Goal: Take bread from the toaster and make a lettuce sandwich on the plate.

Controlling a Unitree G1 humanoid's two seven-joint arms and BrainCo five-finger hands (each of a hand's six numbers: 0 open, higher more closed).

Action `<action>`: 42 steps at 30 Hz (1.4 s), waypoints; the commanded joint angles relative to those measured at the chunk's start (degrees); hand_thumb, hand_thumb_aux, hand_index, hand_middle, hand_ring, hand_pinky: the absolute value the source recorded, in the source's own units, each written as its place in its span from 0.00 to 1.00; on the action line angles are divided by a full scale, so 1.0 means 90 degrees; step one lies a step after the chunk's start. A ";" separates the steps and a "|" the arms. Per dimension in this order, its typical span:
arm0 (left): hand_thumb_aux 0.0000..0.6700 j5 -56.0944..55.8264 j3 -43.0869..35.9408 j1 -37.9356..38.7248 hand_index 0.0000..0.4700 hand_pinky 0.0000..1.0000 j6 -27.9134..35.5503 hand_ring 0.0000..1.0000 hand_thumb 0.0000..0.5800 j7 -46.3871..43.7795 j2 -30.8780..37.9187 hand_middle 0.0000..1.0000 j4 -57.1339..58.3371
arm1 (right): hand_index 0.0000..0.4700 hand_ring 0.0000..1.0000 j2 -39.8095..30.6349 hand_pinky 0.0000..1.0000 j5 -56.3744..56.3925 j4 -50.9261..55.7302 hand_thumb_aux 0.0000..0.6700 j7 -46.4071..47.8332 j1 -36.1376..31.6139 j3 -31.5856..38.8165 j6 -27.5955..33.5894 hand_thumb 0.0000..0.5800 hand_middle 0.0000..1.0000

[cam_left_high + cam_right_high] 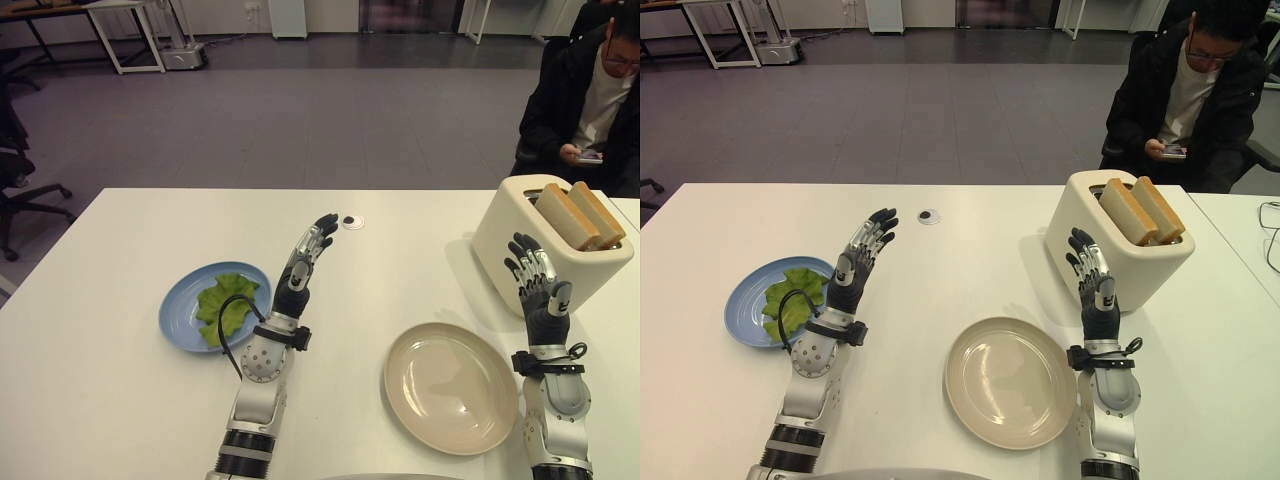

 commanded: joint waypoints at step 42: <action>0.00 0.0055 0.0036 0.0131 0.00 0.07 0.0095 0.07 0.00 0.0008 0.0081 0.07 -0.0251 | 0.14 0.00 -0.4124 0.00 -0.3074 0.4101 0.14 -0.1407 -0.2745 -0.0510 0.0944 0.26 0.00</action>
